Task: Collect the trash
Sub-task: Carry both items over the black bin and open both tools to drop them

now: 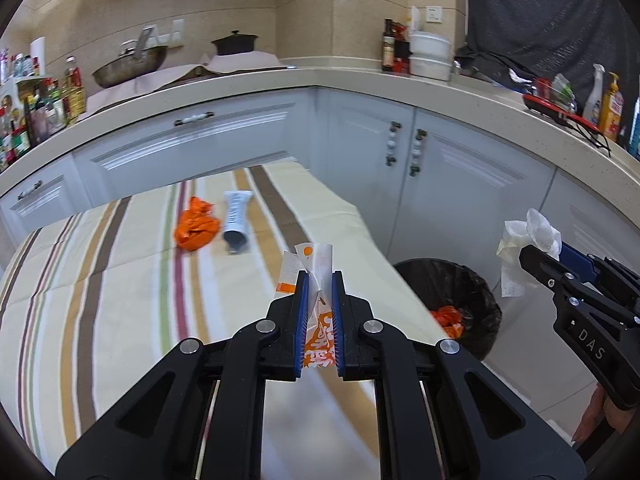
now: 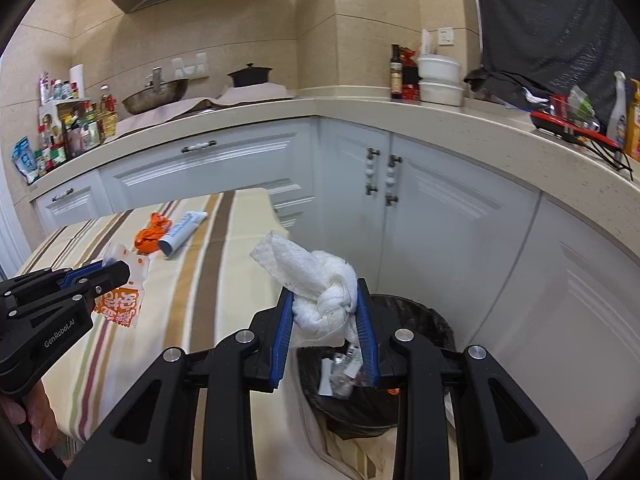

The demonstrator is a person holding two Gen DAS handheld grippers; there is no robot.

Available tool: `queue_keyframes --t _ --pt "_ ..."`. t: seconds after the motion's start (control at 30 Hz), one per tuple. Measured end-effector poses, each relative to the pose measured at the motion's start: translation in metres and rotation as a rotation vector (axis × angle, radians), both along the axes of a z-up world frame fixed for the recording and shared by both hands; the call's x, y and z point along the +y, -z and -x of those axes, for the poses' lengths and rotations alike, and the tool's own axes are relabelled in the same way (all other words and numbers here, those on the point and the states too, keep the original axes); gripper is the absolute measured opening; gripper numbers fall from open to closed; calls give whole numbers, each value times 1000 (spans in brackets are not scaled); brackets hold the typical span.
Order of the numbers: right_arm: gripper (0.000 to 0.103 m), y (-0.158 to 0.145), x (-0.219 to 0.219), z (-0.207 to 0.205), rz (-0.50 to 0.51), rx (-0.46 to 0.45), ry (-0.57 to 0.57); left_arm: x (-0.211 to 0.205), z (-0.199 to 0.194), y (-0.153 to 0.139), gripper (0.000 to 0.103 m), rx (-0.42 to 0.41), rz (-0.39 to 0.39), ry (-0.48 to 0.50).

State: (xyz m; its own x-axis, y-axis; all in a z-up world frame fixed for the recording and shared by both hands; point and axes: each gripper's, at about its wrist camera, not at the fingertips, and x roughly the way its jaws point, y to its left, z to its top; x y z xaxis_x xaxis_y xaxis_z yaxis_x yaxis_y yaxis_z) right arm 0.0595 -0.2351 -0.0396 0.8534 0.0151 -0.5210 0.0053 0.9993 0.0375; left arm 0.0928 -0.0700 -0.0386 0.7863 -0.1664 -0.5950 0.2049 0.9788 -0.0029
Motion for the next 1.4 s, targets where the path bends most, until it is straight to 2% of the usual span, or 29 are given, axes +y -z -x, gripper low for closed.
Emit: queue_keyframes --t 0.43,0.73,1.0,1.27,1.3,1.33,1.4 --pt "31 13 -70 -6 -13 9 117 -87 -30 14 11 -9 -36 108" --pt "31 27 -98 -30 -44 21 131 -135 -53 20 11 -37 -77 148" --pt "31 48 -109 -54 -64 52 126 -154 -79 39 12 -4 -108 145" --pt "32 64 -116 -77 -72 62 134 -158 -102 53 18 43 -111 123" --pt "35 66 -117 -79 -70 64 134 -158 -104 54 21 50 -107 126" --pt "40 67 -117 -81 -69 67 136 -158 -106 54 33 55 -106 124" --pt "52 68 -117 -83 -67 61 147 -157 -107 53 46 46 -95 113"
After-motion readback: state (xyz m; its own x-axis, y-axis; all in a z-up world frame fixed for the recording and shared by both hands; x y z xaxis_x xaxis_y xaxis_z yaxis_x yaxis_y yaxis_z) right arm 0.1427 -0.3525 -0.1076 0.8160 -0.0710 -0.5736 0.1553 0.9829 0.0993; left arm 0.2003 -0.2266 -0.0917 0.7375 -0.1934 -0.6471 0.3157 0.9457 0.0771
